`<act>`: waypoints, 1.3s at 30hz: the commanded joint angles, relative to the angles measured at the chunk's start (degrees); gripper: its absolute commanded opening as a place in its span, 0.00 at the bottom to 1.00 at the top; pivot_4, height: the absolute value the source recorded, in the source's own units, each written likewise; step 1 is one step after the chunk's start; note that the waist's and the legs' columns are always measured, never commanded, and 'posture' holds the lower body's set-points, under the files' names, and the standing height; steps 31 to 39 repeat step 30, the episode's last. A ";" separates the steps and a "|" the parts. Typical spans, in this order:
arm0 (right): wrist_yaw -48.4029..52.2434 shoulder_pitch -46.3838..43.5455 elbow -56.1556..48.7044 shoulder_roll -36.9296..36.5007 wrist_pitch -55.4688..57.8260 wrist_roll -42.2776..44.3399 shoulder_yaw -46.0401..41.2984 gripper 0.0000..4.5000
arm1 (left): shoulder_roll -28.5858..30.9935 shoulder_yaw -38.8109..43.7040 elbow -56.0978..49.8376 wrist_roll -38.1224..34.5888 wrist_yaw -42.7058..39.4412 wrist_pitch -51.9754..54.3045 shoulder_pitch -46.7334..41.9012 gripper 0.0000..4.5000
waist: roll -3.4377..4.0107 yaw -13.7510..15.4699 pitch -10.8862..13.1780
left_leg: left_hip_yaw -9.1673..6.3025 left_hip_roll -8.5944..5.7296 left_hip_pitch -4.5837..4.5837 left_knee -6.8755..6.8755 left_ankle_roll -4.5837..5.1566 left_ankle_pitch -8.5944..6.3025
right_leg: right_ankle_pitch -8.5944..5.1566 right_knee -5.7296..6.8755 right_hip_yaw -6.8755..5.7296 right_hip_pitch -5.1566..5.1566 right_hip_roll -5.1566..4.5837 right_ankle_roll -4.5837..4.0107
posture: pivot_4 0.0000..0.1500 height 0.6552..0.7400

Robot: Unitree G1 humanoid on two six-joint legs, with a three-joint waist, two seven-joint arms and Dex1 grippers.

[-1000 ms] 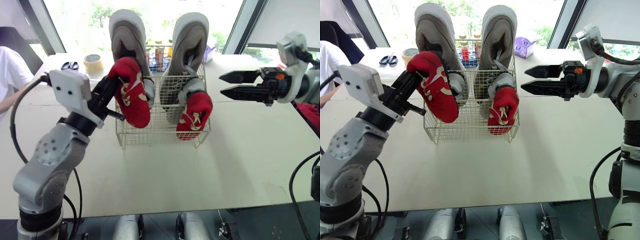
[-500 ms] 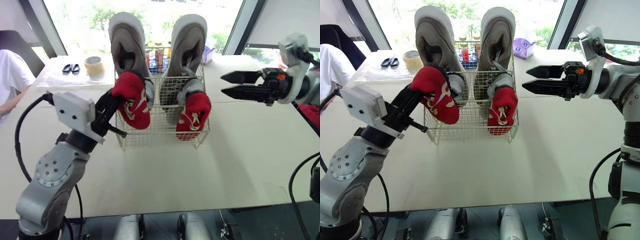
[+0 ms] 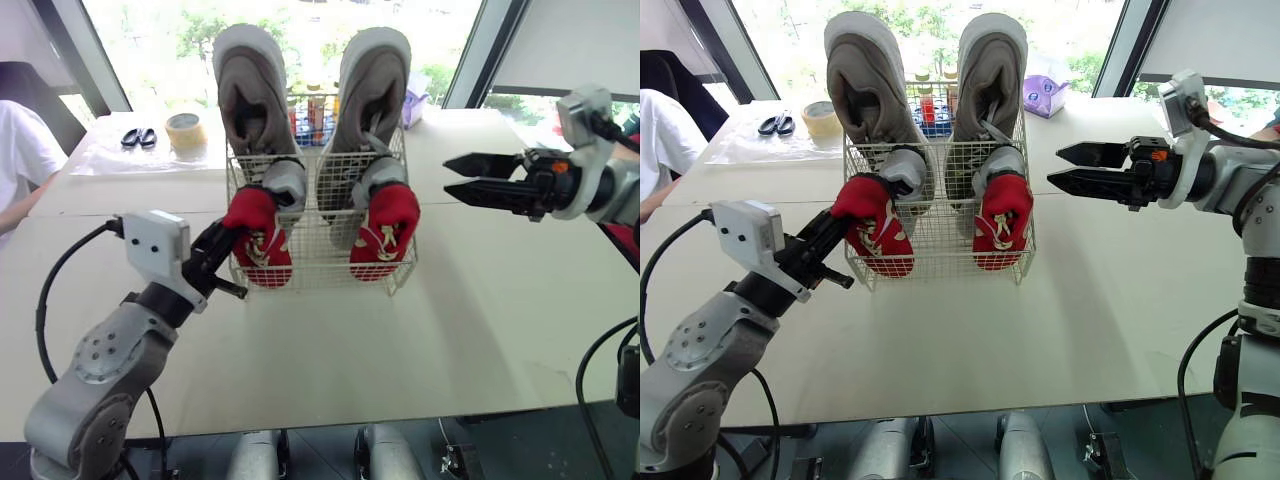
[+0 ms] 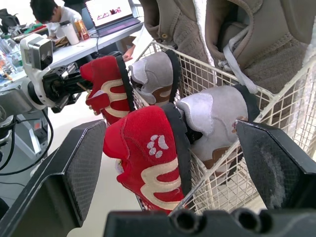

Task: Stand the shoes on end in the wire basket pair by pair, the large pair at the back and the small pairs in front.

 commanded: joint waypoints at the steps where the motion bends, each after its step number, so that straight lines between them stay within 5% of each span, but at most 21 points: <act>1: -0.13 0.95 -2.88 -0.49 -0.83 1.36 -2.49 1.00 | 3.83 7.40 -0.68 -13.73 -0.46 2.93 3.22 0.55 | -0.01 -0.01 0.01 | 0.00 0.01 0.00 0.00 0.00 0.00 | 0.00 0.00 0.00 0.00 0.00 0.00 | 1.00 0.15; 10: -2.85 7.62 -7.57 -0.76 0.59 3.56 -5.76 1.00 | 16.78 22.41 6.41 -41.36 -5.24 3.52 16.26 0.55 | 0.02 0.19 0.03 | -0.06 0.05 0.00 0.02 -0.01 -0.01 | -0.13 -0.02 -0.01 0.03 -0.09 -0.23 | 1.00 0.15; 13: -4.32 10.66 -9.18 -1.39 1.47 4.73 -8.23 1.00 | 21.01 24.17 9.92 -41.39 -6.49 4.32 16.59 0.55 | 0.04 0.21 0.04 | -0.07 0.05 -0.01 0.02 0.01 -0.03 | -0.14 -0.04 -0.02 0.02 -0.09 -0.26 | 1.00 0.15; 17: -4.93 18.33 -11.08 -4.20 1.14 3.73 -11.52 1.00 | 24.40 26.63 14.36 -39.77 -12.17 6.23 19.68 0.55 | 0.06 0.00 0.04 | -0.01 0.04 -0.02 -0.03 0.00 -0.02 | -0.14 -0.13 -0.01 0.01 -0.09 -0.26 | 1.00 0.15; 23: -6.13 34.41 -14.66 -5.37 -0.55 1.29 -16.19 1.00 | 25.43 23.69 22.33 -20.22 -24.59 2.88 27.76 0.55 | 0.08 -0.09 0.03 | 0.10 -0.02 -0.01 -0.11 0.03 -0.05 | -0.14 -0.25 -0.01 0.00 0.02 -0.25 | 1.00 0.15; 39: -8.69 40.03 -17.97 -3.85 -2.98 0.40 -15.47 1.00 | 24.13 19.39 26.63 -14.14 -27.29 2.22 20.13 0.55 | 0.21 0.20 -0.02 | -0.04 0.11 0.02 -0.07 0.23 -0.18 | -0.09 -0.50 -0.07 -0.11 -0.03 -0.44 | 1.00 0.15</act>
